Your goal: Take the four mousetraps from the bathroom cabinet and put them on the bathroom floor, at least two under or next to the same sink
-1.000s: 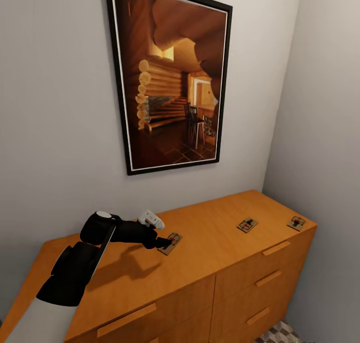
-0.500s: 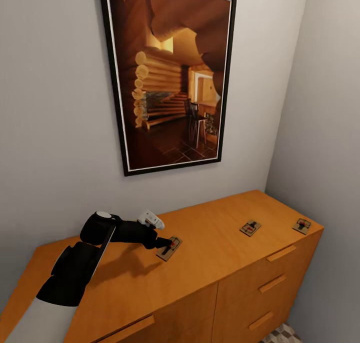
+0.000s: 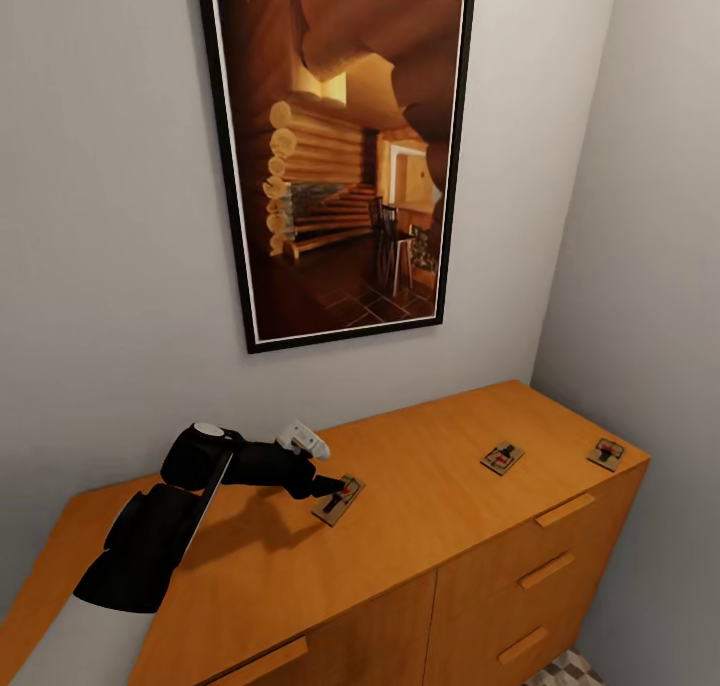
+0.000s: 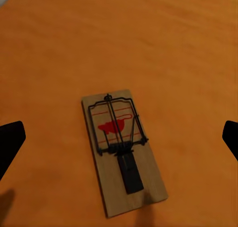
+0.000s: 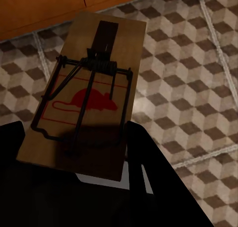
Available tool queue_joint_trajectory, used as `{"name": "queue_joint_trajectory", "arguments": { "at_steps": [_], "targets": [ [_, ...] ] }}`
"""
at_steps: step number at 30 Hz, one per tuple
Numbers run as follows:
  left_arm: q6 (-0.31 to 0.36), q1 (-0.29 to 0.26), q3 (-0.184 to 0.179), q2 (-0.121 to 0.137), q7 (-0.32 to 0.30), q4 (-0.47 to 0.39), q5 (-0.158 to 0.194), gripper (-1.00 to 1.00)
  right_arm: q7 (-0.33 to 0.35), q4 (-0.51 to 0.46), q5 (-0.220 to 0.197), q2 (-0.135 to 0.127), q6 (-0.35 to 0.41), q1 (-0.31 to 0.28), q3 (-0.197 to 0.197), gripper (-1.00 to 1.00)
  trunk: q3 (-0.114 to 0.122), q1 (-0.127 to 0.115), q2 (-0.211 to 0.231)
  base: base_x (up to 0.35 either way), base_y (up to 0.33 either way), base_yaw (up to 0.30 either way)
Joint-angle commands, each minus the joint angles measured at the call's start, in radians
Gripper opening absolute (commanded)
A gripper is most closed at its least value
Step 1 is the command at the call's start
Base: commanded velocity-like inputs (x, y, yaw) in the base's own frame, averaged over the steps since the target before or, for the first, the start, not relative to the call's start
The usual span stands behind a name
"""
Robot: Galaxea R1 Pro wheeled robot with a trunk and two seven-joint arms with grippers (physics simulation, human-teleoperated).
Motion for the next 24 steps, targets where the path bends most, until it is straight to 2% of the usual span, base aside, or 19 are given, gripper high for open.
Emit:
{"name": "queue_joint_trajectory", "arguments": {
  "at_steps": [1,12,24],
  "targets": [
    [0.004,-0.001,-0.004,0.0,-0.01,-0.001,-0.011,1.0,-0.003,0.001,0.003,0.0,-0.003,-0.001,0.004,-1.0,-0.001,0.0,-0.001,0.0,0.0,0.0],
    [0.003,-0.001,-0.014,0.0,-0.01,0.001,-0.011,1.0,-0.003,0.001,0.003,0.0,-0.003,-0.001,0.004,-1.0,-0.001,0.0,-0.001,0.0,0.0,0.0],
    [0.003,-0.001,-0.046,-0.001,-0.008,0.001,-0.011,1.0,-0.003,0.001,0.003,0.0,-0.003,-0.001,0.004,-1.0,-0.006,0.0,-0.001,0.0,0.0,0.0]
  ]
}}
